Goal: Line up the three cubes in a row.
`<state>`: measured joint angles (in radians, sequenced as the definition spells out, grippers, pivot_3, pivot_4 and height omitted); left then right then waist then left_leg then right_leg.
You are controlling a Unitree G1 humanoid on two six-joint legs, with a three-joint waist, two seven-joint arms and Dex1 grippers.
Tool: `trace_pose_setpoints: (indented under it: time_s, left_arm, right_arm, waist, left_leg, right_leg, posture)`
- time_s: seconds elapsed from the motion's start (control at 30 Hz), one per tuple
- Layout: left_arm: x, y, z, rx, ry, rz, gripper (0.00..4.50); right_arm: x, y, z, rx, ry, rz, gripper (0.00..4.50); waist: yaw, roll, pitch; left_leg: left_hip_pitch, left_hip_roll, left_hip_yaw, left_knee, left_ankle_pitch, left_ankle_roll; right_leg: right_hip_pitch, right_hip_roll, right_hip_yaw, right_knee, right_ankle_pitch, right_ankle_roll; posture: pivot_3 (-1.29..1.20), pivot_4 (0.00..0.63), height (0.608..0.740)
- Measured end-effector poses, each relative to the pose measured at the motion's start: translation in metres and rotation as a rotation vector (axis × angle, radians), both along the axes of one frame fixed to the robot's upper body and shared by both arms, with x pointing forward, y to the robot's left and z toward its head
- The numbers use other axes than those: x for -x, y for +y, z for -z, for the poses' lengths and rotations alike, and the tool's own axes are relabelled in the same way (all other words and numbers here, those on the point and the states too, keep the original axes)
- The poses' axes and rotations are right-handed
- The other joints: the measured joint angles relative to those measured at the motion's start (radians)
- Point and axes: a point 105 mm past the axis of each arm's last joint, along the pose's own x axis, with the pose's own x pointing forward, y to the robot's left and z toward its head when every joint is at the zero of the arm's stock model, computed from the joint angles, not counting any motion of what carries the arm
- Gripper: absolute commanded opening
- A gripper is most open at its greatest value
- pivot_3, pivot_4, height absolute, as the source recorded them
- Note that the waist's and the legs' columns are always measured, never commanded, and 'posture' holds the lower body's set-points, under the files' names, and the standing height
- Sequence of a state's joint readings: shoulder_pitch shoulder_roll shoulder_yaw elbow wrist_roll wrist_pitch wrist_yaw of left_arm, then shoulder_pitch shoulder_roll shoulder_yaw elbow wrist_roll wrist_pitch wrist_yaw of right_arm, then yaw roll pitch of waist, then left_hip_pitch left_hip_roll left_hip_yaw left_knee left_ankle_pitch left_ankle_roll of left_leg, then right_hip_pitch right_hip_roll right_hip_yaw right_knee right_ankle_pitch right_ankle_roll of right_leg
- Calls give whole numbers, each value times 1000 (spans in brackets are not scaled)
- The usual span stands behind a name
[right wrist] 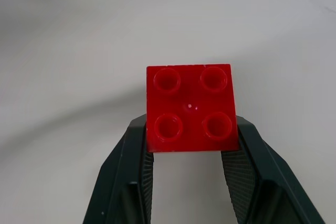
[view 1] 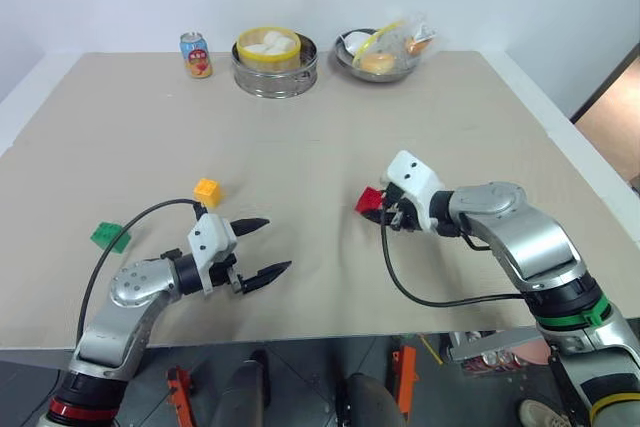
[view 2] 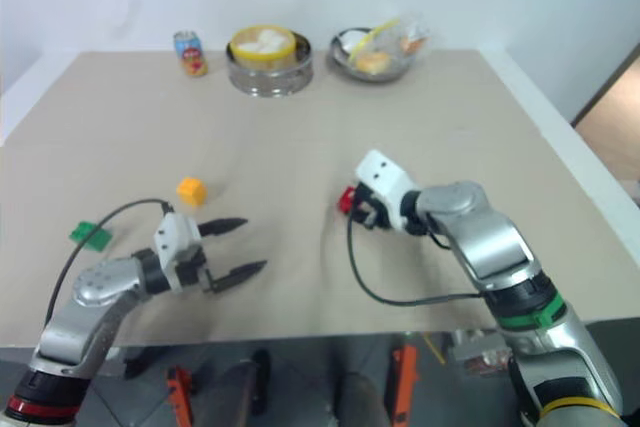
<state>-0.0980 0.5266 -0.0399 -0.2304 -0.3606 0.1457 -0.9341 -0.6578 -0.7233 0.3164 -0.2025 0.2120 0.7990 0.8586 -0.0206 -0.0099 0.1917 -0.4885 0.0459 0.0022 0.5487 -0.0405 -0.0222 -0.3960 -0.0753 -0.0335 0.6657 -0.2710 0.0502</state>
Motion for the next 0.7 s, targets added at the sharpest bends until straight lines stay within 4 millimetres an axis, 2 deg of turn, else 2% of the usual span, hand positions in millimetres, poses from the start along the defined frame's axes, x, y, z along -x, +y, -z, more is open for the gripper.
trace_pose_setpoints:
  time_s: [0.1,0.2,0.4,0.43,0.7]
  left_arm:
    - [5,-1,2,9,19,37,4500]
    - [7,-1,1,13,34,63,4500]
    - [8,3,1,-10,34,73,4500]
    - [8,4,1,-12,32,71,4500]
    - [7,5,0,-9,26,50,4500]
  right_arm:
    - [10,18,2,28,42,-192,1247]
    - [11,28,-5,76,26,-337,1247]
    - [4,33,2,146,59,-471,1247]
    - [4,34,3,158,67,-492,1247]
    - [0,38,8,208,73,-590,1247]
  waist:
    - [0,0,0]
    - [-1,0,0]
    - [0,0,0]
    - [0,0,0]
    - [0,0,0]
  left_leg:
    - [0,0,1,0,0,0]
    - [0,1,2,0,0,0]
    - [-2,1,4,0,0,0]
    - [-3,1,4,0,0,0]
    - [-4,2,5,1,-1,-1]
  right_leg:
    - [-2,0,0,0,1,1]
    - [-2,1,0,0,2,1]
    - [-6,0,0,0,4,1]
    - [-6,0,0,0,7,-4]
    - [-7,2,0,0,8,-3]
  posture:
    - [0,150,740]
    - [0,150,740]
    - [0,150,740]
    - [0,150,740]
    - [0,150,740]
